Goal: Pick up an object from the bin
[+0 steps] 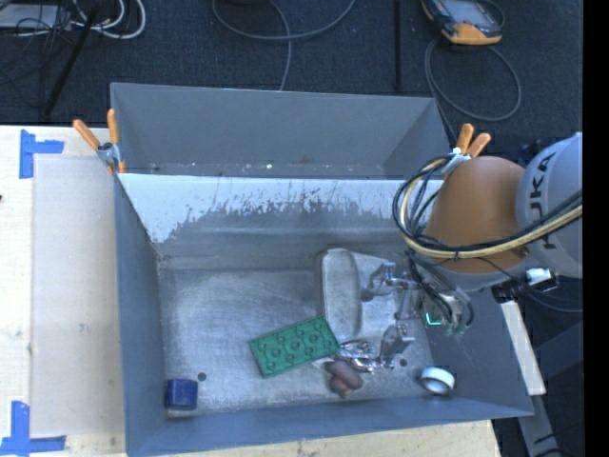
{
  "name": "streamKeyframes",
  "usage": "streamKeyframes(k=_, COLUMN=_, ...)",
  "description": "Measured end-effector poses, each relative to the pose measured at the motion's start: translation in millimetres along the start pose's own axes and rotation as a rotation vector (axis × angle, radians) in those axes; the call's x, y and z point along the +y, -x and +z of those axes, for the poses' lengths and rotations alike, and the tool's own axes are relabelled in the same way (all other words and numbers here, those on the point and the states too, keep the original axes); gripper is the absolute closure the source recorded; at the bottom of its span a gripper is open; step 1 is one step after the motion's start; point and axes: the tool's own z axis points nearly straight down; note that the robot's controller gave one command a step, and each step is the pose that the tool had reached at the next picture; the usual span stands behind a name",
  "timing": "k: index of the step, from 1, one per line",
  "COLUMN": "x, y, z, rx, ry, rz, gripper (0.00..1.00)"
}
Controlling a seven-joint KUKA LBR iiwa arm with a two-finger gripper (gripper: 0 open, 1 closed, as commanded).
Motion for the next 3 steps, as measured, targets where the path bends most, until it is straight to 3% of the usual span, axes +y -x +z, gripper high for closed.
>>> streamKeyframes(k=1, x=32, y=-26.8, z=58, rx=-0.017, ry=-0.002, rz=-0.182, gripper=0.00)
streamKeyframes(k=2, x=31, y=-24.1, z=54, rx=-0.025, ry=-0.004, rz=-0.183, gripper=1.00)
streamKeyframes(k=3, x=22, y=-12.0, z=-106, rx=-0.015, ry=-0.004, rz=-0.426, gripper=1.00)
